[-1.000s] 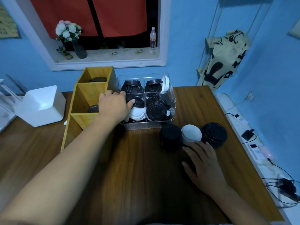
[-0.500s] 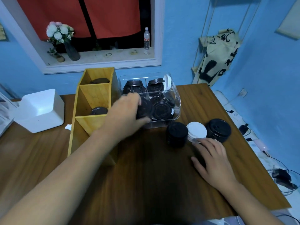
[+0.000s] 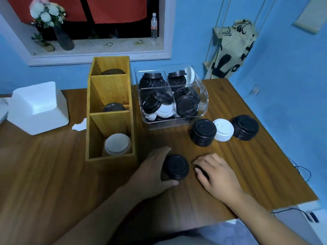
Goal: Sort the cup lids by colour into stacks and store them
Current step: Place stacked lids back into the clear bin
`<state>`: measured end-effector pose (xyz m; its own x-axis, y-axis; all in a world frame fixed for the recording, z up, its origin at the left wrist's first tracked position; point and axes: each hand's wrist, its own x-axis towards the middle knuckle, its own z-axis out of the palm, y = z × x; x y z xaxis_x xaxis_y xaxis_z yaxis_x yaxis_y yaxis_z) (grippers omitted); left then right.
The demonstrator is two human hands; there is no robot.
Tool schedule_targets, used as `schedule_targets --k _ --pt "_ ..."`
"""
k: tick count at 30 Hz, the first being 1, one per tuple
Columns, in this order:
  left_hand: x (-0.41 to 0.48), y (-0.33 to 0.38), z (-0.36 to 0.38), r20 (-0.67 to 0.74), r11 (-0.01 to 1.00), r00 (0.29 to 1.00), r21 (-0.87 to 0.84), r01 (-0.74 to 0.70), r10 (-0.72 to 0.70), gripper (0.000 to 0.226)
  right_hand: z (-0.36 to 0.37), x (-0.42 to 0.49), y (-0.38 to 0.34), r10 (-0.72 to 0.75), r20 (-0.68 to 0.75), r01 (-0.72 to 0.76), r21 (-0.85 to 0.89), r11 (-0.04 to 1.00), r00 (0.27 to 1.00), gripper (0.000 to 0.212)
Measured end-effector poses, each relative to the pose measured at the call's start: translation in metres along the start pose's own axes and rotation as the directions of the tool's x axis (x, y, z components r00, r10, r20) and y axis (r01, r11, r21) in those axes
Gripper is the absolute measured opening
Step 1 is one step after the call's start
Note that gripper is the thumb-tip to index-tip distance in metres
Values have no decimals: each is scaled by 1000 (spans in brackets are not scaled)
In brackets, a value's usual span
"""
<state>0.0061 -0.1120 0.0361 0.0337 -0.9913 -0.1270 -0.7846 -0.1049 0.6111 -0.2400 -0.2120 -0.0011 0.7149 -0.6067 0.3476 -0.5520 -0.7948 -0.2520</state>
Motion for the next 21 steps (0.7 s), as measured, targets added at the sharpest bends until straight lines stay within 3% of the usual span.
schedule_targets --k 3,8,14,21 --pt "3 -9 8 -72 1000 997 10 -16 17 94 4 3 -11 13 8 -13 -2 1000 1000 20" --pt "13 -10 4 -77 998 997 -58 -11 6 87 7 12 -17 48 50 -48 7 999 998 26" --pt "18 -15 15 -121 1000 993 -28 4 -8 92 11 26 -19 39 60 -42 41 998 997 23" --pt "22 -18 19 -161 999 986 -27 -46 42 87 -20 101 -36 40 -155 -23 112 993 987 20"
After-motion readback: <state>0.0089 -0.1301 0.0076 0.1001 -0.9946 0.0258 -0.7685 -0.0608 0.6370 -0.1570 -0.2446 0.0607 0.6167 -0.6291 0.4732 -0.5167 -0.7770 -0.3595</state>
